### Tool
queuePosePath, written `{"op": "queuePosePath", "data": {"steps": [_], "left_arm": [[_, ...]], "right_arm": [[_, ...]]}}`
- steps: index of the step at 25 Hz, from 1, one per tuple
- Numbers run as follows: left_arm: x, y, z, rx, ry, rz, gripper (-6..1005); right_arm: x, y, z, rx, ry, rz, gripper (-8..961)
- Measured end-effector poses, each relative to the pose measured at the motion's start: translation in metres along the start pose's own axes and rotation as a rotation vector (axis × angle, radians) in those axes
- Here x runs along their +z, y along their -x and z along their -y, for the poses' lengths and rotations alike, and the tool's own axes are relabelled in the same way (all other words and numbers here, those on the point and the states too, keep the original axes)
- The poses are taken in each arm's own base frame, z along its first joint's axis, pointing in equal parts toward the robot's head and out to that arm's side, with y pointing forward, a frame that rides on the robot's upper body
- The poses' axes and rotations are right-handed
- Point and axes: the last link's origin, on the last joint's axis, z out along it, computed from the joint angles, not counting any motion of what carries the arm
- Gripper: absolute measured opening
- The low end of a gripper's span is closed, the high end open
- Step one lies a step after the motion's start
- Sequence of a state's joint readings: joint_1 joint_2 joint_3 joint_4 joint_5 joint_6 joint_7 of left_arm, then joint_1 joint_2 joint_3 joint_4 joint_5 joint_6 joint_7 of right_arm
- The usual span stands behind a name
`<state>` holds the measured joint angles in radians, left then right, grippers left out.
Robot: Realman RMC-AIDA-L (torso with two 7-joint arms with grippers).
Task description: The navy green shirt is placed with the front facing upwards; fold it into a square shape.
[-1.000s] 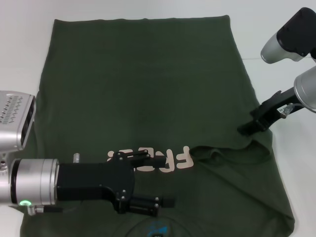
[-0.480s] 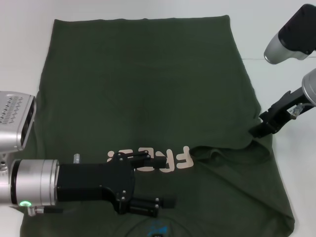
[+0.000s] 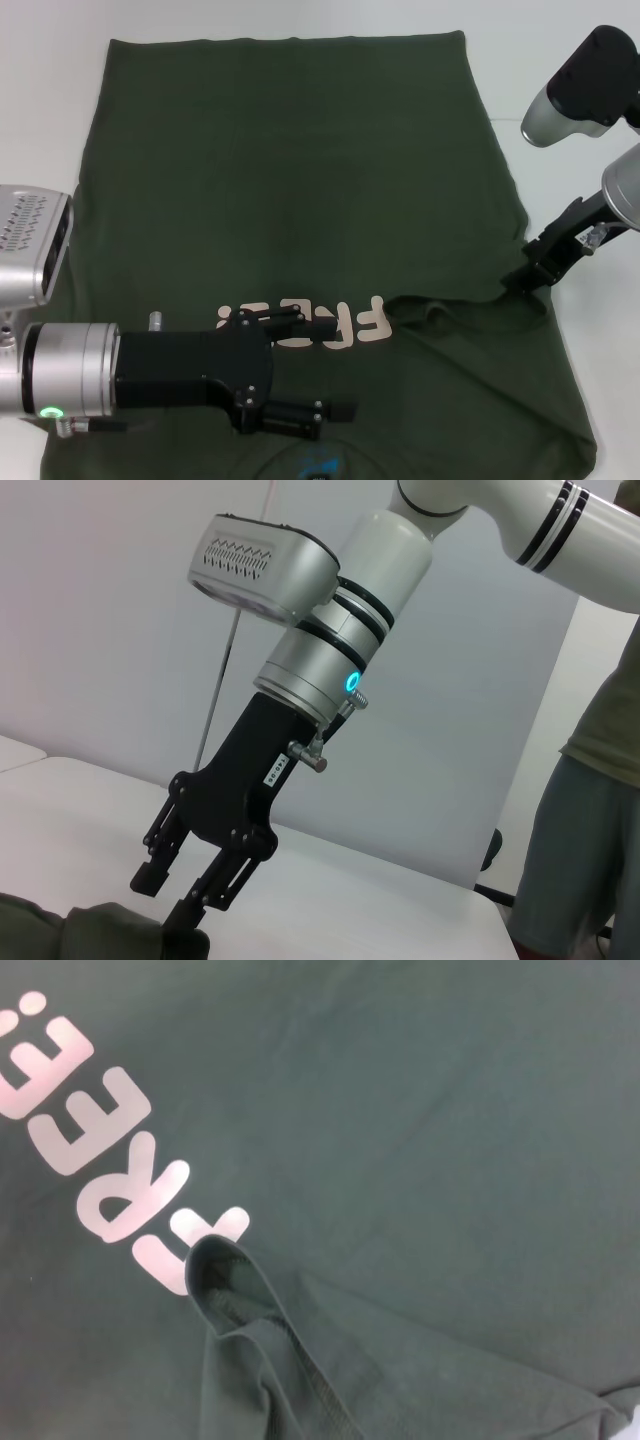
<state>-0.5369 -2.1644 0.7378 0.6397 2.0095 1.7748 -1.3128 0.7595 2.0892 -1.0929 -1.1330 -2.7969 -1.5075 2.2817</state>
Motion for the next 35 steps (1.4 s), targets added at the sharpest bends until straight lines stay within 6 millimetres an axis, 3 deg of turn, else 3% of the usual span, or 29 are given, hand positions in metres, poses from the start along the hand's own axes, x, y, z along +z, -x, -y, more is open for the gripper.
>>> {"op": "queuePosePath", "data": {"steps": [29, 35], "left_arm": [[0.0, 0.0, 0.0, 0.006, -0.001, -0.003, 933], [0.0, 0.0, 0.0, 0.002, 0.001, -0.004, 933]], "right_arm": [[0.018, 0.002, -0.005, -0.037, -0.051, -0.08, 546], [0.021, 0.003, -0.007, -0.042, -0.048, -0.074, 488]]}}
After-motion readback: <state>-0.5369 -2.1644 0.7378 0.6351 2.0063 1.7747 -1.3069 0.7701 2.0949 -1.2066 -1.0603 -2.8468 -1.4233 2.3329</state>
